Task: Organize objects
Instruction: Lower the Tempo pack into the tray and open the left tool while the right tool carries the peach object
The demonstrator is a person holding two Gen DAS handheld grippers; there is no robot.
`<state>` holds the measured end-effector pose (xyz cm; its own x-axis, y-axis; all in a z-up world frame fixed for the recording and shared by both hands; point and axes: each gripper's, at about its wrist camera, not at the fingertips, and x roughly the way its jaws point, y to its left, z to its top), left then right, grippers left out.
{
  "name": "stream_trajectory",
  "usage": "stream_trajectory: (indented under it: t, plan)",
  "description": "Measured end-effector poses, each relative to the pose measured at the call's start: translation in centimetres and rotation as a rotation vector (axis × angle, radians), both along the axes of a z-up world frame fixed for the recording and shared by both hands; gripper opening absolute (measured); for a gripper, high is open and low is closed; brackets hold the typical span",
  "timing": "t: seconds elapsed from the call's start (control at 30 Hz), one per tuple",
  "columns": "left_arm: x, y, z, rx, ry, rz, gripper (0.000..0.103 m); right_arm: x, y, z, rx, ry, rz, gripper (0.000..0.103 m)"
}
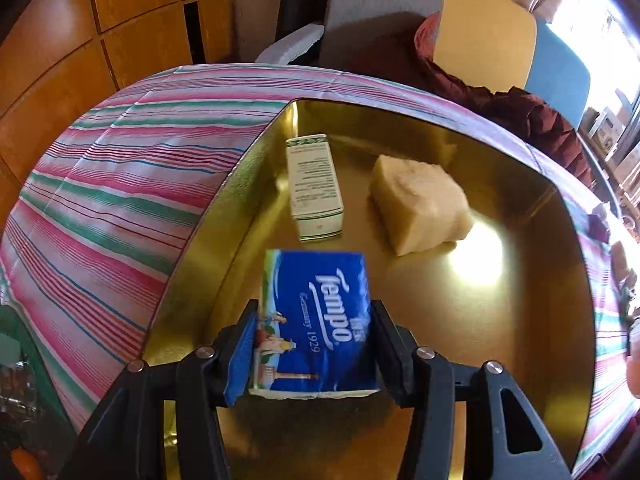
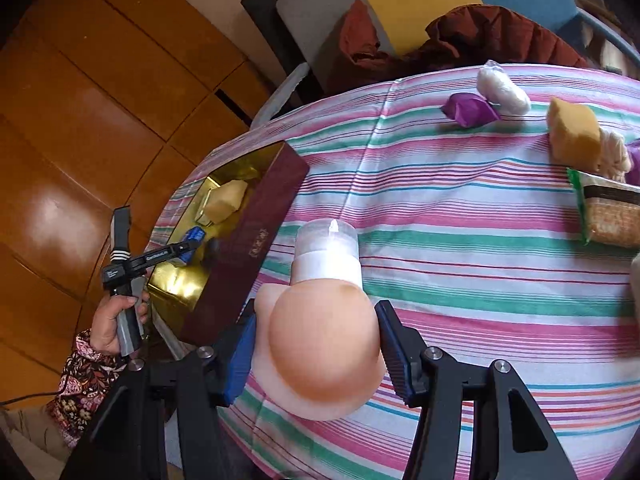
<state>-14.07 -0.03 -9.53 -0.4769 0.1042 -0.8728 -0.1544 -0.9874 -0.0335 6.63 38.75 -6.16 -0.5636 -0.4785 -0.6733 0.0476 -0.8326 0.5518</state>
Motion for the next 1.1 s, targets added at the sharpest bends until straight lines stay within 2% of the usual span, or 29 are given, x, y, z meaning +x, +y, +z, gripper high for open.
stream_trajectory:
  t: [0.13, 0.17, 0.33, 0.5, 0.7, 0.8, 0.93, 1.1]
  plan:
    - [0.8, -0.9, 0.6, -0.002, 0.037, 0.046, 0.055, -0.5, -2.7, 0.8, 0.012, 0.018, 0.054, 0.057]
    - [1.1, -1.3, 1.1, 0.025, 0.052, 0.074, 0.055, -0.8, -3.4, 1.0, 0.013, 0.023, 0.067, 0.057]
    - [3.8, -3.5, 3.9, 0.278, 0.165, 0.190, 0.056, -2.3, -6.9, 1.9, 0.001, 0.044, 0.130, 0.057]
    - [5.8, -3.7, 4.4, 0.399, 0.203, 0.241, 0.056, -4.0, -9.9, 2.6, 0.006, 0.051, 0.182, 0.057]
    - [7.0, -2.2, 3.9, 0.410, 0.192, 0.203, 0.056, -5.9, -12.9, 2.8, 0.009, 0.049, 0.207, 0.057]
    - [7.6, -1.8, 3.7, 0.422, 0.191, 0.196, 0.056, -7.1, -14.5, 2.9, 0.042, 0.054, 0.209, 0.057]
    - [8.2, -1.6, 3.8, 0.432, 0.193, 0.192, 0.056, -9.8, -16.6, 3.1, 0.139, 0.062, 0.209, 0.058]
    - [8.4, -2.0, 3.8, 0.443, 0.197, 0.197, 0.056, -14.8, -19.9, 2.8, 0.370, 0.059, 0.243, 0.058]
